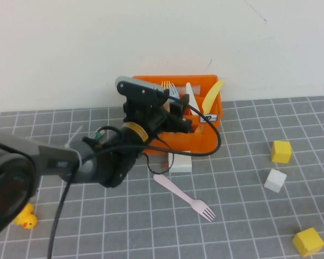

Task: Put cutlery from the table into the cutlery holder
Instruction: Place the fork on the box, then pick up the fork

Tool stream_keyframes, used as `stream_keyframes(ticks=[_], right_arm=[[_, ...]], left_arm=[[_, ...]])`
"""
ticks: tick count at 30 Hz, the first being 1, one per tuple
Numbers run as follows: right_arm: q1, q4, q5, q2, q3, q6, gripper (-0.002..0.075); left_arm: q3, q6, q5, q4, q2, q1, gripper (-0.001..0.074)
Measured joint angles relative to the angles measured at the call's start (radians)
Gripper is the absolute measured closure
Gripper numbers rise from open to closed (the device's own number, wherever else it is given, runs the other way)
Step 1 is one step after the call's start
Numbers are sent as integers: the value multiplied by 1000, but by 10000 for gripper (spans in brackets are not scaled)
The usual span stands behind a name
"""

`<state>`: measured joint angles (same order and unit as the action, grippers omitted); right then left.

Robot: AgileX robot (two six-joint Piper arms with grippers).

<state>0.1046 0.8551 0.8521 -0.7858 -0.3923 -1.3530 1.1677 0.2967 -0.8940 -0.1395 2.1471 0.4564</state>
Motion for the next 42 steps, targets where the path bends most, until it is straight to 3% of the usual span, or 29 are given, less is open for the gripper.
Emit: stream_keyframes(ticks=[3,8,11,21,24,34,42], right_arm=[[0,0,0,0,0,0,727],[0,5,-4,0,0,-21,727],[0,24,-4,0,0,-42,727],[0,76,30,0,0,-72,727],[0,100,39,0,-5,-74,727],[-12,109,142,-5,-196,-28,727],[-61,115,180,-6,-393,108,727]], left_arm=[[0,-17,47,-53,-52,-6,422],[0,-80,224,-161,-222,-8,645],[0,-83,381,-199,-342,-8,709],[0,-83,1135,-178,-779,-8,733],[-33,-83,1275,-172,-880,-13,734],[-308,-81,1508,-121,-1218,-15,734],[-555,-79,1497,-82,-1473,-15,734]])
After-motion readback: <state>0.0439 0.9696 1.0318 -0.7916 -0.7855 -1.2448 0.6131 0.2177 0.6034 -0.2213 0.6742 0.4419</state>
